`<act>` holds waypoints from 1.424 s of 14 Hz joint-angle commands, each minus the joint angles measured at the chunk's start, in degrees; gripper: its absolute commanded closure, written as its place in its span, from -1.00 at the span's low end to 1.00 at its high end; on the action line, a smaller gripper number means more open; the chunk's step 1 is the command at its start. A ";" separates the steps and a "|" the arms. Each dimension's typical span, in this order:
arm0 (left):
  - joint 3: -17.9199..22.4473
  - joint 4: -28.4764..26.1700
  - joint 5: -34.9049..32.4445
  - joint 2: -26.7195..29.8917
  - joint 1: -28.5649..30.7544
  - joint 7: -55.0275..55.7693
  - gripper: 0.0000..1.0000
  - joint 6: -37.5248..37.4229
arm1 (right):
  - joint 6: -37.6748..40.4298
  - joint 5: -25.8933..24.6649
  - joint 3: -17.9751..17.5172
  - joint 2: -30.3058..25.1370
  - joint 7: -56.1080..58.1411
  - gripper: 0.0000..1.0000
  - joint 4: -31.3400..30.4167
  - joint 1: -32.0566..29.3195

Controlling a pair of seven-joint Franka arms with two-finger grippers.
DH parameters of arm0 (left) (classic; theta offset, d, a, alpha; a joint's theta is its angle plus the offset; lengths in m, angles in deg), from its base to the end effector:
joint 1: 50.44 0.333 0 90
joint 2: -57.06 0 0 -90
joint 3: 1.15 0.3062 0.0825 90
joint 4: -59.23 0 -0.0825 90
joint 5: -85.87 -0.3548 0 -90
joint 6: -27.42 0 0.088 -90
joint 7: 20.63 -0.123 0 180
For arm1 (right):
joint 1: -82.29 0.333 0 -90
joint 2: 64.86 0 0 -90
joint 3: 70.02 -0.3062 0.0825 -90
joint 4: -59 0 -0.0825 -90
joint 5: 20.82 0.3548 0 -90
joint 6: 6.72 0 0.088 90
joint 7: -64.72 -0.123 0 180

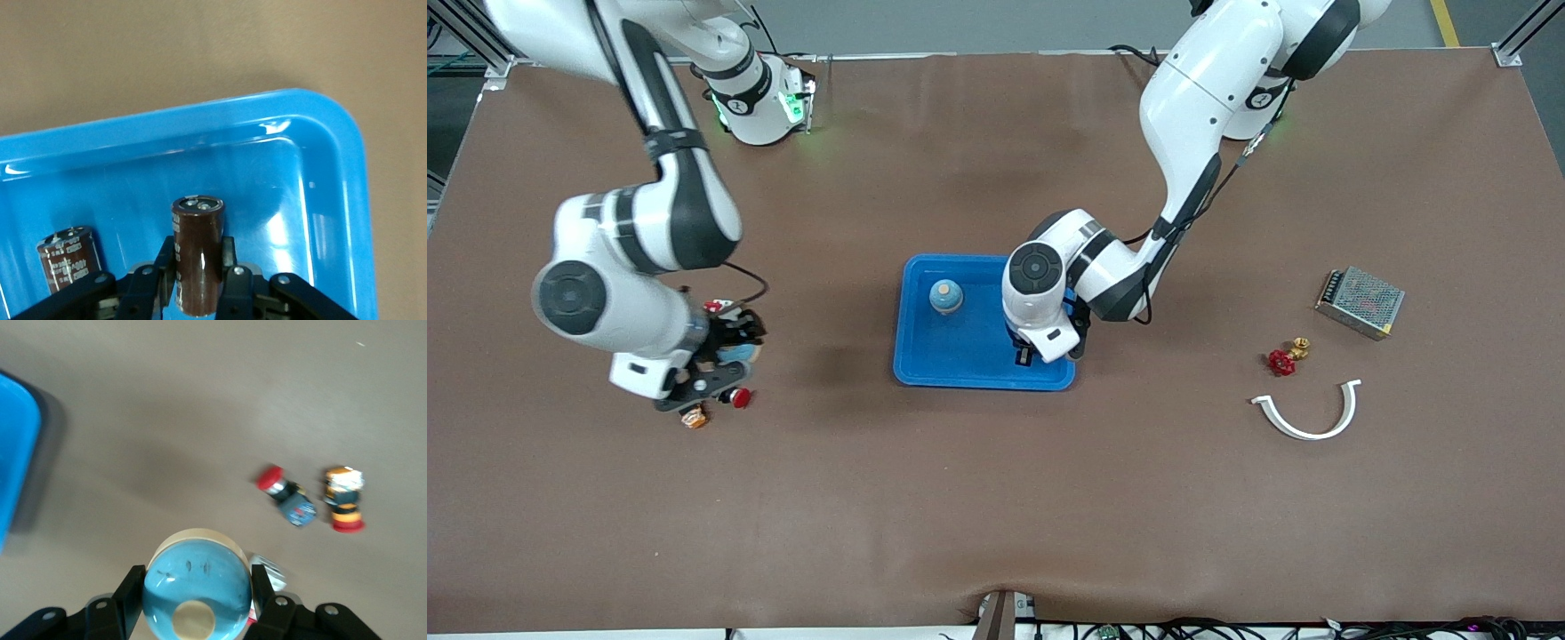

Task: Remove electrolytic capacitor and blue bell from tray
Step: 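Lower the bell beside the breaker while the left gripper carries the capacitor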

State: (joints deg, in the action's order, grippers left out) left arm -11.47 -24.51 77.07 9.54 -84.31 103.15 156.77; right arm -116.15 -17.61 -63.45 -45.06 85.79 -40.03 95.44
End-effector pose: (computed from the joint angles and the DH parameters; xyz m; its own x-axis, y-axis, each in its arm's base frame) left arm 0.5115 -0.4604 0.1875 0.2223 0.9750 -0.0032 0.9747 -0.2223 -0.0235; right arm 0.5936 0.0785 0.3598 0.8827 0.4465 -0.1464 0.4414 -0.8948 -0.0675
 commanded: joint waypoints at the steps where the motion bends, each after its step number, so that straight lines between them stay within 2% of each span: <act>1: 0.22 2.17 -1.30 1.11 -0.49 -2.48 1.00 -3.74 | -2.53 -0.84 -1.21 -3.62 6.77 0.33 -5.72 -4.34; 4: -0.04 4.54 -1.21 1.20 0.03 -4.33 1.00 -6.47 | -8.15 -2.86 -1.21 -6.25 13.36 0.33 -11.87 -8.65; 10: 0.31 4.64 -1.30 1.99 0.38 -8.99 1.00 -7.71 | -15.62 -2.78 -1.30 -5.56 26.63 0.33 -17.06 -17.09; 14: 0.57 4.64 -1.30 2.69 0.47 -11.37 1.00 -8.15 | -24.40 -2.78 -1.30 -5.47 32.44 0.33 -22.95 -21.31; 17: 0.40 4.64 -1.04 3.83 0.73 -16.10 1.00 -10.07 | -30.30 -2.78 -1.38 -5.03 34.12 0.33 -26.91 -22.55; 20: 0.05 4.03 -0.60 6.81 2.13 -21.37 1.00 -13.67 | -32.15 -2.78 -1.38 -3.54 34.73 0.33 -27.53 -23.07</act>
State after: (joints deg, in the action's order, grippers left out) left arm -11.08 -19.22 76.71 13.13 -83.40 85.36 146.11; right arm -146.88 -19.84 -63.62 -48.35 119.29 -66.40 73.94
